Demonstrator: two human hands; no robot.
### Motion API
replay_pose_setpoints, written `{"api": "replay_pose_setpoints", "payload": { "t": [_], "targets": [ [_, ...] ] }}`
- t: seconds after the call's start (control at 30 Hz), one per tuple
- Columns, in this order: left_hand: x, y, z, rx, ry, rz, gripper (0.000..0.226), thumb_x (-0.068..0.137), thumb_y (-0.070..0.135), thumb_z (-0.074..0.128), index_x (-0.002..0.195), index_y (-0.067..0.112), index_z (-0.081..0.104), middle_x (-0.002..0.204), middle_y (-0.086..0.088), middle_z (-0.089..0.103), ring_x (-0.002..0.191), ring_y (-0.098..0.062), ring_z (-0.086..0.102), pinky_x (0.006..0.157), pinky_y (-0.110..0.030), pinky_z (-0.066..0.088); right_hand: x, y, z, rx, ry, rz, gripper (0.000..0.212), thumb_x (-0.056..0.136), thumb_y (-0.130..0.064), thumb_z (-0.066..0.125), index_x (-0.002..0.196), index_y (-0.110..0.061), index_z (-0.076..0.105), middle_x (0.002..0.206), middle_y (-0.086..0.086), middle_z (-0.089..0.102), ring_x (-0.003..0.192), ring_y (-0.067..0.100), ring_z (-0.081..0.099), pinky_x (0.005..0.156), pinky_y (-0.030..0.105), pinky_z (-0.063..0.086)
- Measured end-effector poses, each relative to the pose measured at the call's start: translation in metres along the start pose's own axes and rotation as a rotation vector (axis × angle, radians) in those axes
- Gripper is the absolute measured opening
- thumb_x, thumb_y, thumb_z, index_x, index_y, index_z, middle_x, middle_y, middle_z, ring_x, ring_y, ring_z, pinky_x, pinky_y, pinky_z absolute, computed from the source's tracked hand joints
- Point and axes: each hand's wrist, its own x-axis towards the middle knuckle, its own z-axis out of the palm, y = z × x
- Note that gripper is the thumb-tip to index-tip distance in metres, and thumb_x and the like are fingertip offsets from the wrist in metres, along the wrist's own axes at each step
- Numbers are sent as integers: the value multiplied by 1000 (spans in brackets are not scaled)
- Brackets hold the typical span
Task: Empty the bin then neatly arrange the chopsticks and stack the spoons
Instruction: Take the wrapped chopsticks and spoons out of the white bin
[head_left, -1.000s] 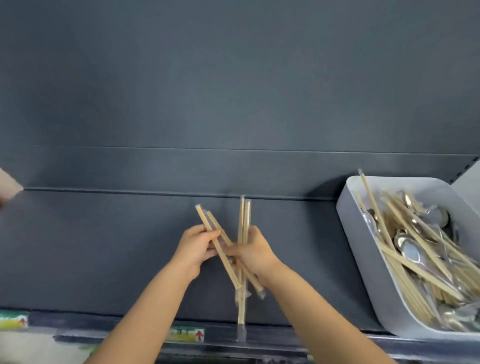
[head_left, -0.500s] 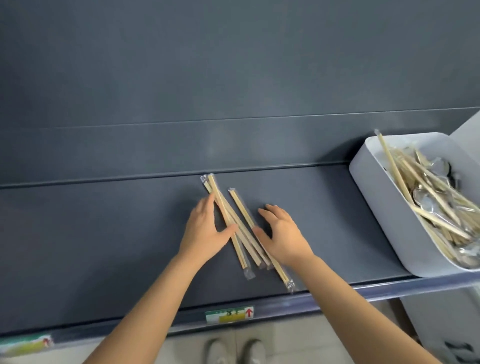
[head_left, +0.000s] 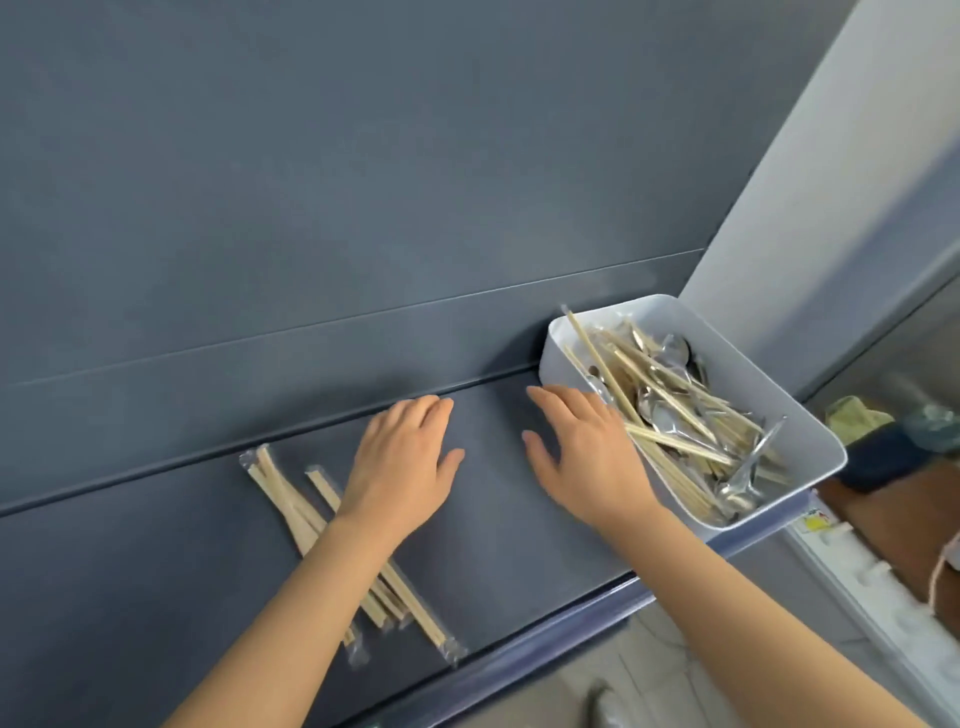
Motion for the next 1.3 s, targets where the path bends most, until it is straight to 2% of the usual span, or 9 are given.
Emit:
{"api": "replay_pose_setpoints", "payload": {
  "t": [0.2, 0.33, 0.5, 0.67, 0.77, 0.87, 1.0, 1.17, 1.3],
  "targets": [
    [63, 112, 16, -109, 138, 175, 41, 86, 26, 68, 123, 8, 61, 124, -5, 62, 116, -24, 56, 100, -32, 41, 11, 117, -34, -6, -32, 83, 23, 85, -27, 59, 101, -13, 65, 103, 6, 65, 94, 36, 60, 79, 40, 50],
    [107, 180, 41, -72, 117, 196, 39, 92, 25, 59, 129, 10, 56, 129, -5, 58, 121, -24, 52, 103, -36, 38, 26, 203, -42, 40, -192, 61, 35, 90, -34, 57, 122, -20, 58, 119, 2, 57, 110, 27, 55, 82, 35, 47],
    [139, 243, 70, -46, -307, -62, 71, 89, 59, 50, 147, 20, 32, 143, 1, 45, 130, -18, 42, 103, -34, 38, 39, 277, -47, 130, -384, -221, 46, 90, -33, 59, 133, -21, 50, 125, 3, 54, 115, 24, 52, 89, 32, 43],
    [132, 267, 88, -91, -342, -304, 89, 91, 37, 60, 154, 23, -1, 157, -3, 22, 141, -19, 26, 110, -33, 28, 32, 301, -36, 120, -425, -445, 64, 86, -41, 61, 140, -18, 36, 134, 3, 44, 120, 28, 47, 96, 42, 44],
    [131, 272, 95, -169, -266, -423, 74, 91, 23, 62, 151, 22, 17, 146, -3, 41, 131, -20, 41, 104, -35, 38, 28, 301, -32, 169, -389, -534, 58, 89, -34, 59, 140, -16, 39, 141, 8, 40, 127, 30, 41, 101, 42, 41],
    [129, 278, 96, -349, -214, -539, 52, 91, 16, 61, 134, 28, 36, 111, -1, 63, 100, -17, 60, 85, -34, 50, 25, 301, -30, 142, -416, -582, 49, 92, -33, 55, 136, -13, 46, 145, 11, 36, 130, 31, 38, 105, 41, 34],
    [123, 277, 98, -390, -206, -634, 29, 91, 21, 62, 119, 22, 52, 94, 5, 58, 82, -12, 56, 72, -28, 47, 24, 302, -28, 79, -424, -565, 49, 95, -41, 47, 137, -16, 44, 147, 7, 32, 134, 27, 31, 107, 39, 30],
    [116, 279, 74, -400, 81, -685, 18, 91, 16, 60, 108, 20, 63, 78, 12, 54, 67, -2, 50, 59, -15, 35, 25, 302, -27, 9, -354, -461, 67, 92, -61, 35, 136, -12, 48, 147, 10, 35, 136, 30, 30, 110, 44, 24],
    [106, 284, 40, -339, 178, -634, 9, 91, 17, 59, 93, 11, 64, 74, -4, 62, 69, -19, 57, 63, -26, 42, 27, 295, -32, 151, -87, -548, 65, 85, -65, 43, 128, -17, 54, 136, 7, 52, 128, 27, 43, 110, 45, 17]
  ]
}}
